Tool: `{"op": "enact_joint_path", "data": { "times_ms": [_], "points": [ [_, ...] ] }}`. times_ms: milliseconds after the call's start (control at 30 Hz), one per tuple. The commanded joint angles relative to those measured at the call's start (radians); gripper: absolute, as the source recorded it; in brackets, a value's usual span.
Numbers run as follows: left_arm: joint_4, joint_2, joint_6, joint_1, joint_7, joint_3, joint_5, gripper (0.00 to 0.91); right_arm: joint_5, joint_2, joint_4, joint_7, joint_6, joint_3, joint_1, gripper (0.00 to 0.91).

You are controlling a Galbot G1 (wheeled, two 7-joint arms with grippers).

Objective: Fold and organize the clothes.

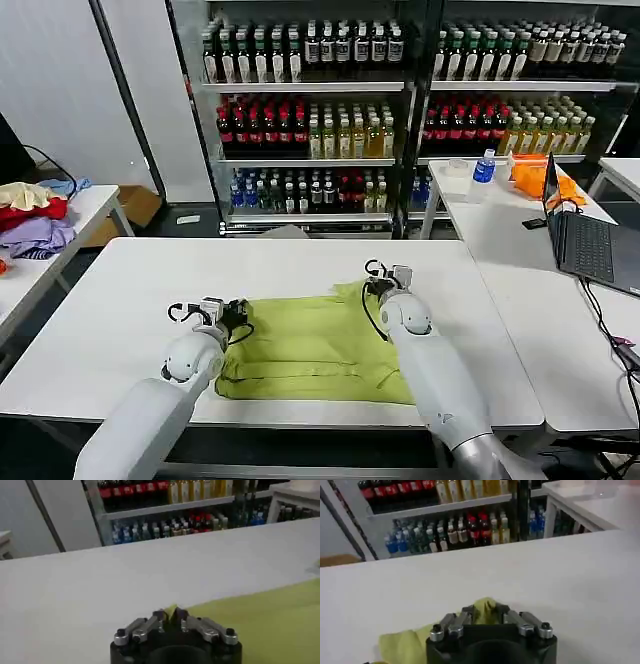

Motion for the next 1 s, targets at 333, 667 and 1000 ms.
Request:
{"op": "enact_joint_path", "data": {
  "times_ms": [333, 667, 1000],
  "points": [
    [-0.277, 0.085, -0.014, 0.092, -0.007, -0.061, -0.084, 0.02, -0.082, -0.09, 0.331, -0.024, 0.06, 0.009, -0.131, 0.0],
    [-0.416, 0.137, -0.02, 0.19, 0.002, -0.098, -0.087, 0.02, -0.155, -0.178, 0.609, -0.038, 0.058, 0.011, -0.301, 0.0],
    [-0.481, 0.173, -0.018, 0.305, 0.018, -0.142, -0.078, 0.02, -0.153, -0.243, 0.822, -0.048, 0.048, 0.14, -0.556, 0.0]
  ]
}}
